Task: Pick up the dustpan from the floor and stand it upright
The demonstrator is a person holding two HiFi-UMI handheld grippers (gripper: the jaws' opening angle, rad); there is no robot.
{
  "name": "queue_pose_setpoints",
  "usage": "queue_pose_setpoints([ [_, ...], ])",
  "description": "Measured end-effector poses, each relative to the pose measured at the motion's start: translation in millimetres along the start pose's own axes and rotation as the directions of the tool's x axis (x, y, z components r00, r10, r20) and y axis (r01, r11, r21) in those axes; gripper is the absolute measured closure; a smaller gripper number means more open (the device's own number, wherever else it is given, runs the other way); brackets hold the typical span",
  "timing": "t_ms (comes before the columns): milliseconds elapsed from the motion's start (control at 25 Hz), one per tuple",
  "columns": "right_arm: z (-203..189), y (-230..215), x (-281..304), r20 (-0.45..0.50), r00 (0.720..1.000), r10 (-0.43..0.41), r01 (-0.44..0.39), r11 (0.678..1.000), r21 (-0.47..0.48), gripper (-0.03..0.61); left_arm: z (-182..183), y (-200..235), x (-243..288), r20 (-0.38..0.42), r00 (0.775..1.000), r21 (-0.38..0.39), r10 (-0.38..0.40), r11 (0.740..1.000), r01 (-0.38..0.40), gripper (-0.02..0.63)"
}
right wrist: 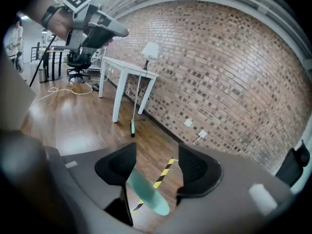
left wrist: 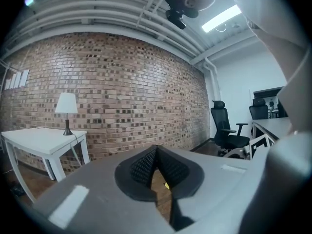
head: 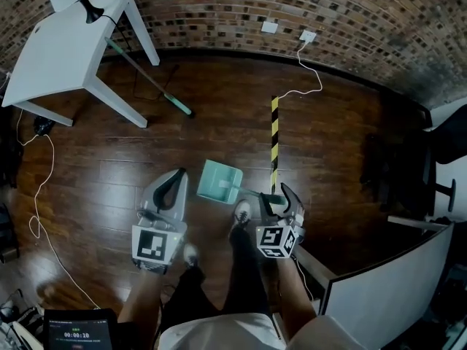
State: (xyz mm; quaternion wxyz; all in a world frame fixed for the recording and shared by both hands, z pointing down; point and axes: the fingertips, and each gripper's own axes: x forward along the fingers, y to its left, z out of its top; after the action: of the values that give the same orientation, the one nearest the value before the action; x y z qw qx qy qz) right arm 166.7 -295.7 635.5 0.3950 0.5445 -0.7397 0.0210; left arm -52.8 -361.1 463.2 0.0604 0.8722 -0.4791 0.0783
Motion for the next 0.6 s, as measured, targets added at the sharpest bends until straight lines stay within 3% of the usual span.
queue_pose_setpoints([
  [120, 31, -28, -21, 0.08, 0.995, -0.063, 0.054, 0.994, 0.1, 0.337, 15, 0, -7, 0.015, 1.0, 0.008, -0.005, 1.0, 0.005, 0.612],
  [160, 42, -37, -31, 0.113, 0.99, -0.082, 0.066, 0.988, 0.136, 0.396, 20, -2, -9, 0.023, 1.0, 0.013, -0.01, 1.0, 0.01, 0.612],
  [200, 54, -43, -41, 0.146, 0.985, -0.096, 0.071, 0.984, 0.166, 0.513, 26, -3, -10, 0.03, 0.999, 0.017, -0.016, 1.0, 0.016, 0.612],
  [240, 66, -47, -50, 0.176, 0.979, -0.1, 0.066, 0.98, 0.187, 0.565, 31, -5, -11, 0.037, 0.999, 0.02, -0.023, 1.0, 0.022, 0.612],
  [600, 119, -50, -98, 0.304, 0.948, -0.09, 0.004, 0.962, 0.272, 0.566, 65, -14, -28, 0.086, 0.994, 0.038, -0.064, 0.997, 0.061, 0.612],
])
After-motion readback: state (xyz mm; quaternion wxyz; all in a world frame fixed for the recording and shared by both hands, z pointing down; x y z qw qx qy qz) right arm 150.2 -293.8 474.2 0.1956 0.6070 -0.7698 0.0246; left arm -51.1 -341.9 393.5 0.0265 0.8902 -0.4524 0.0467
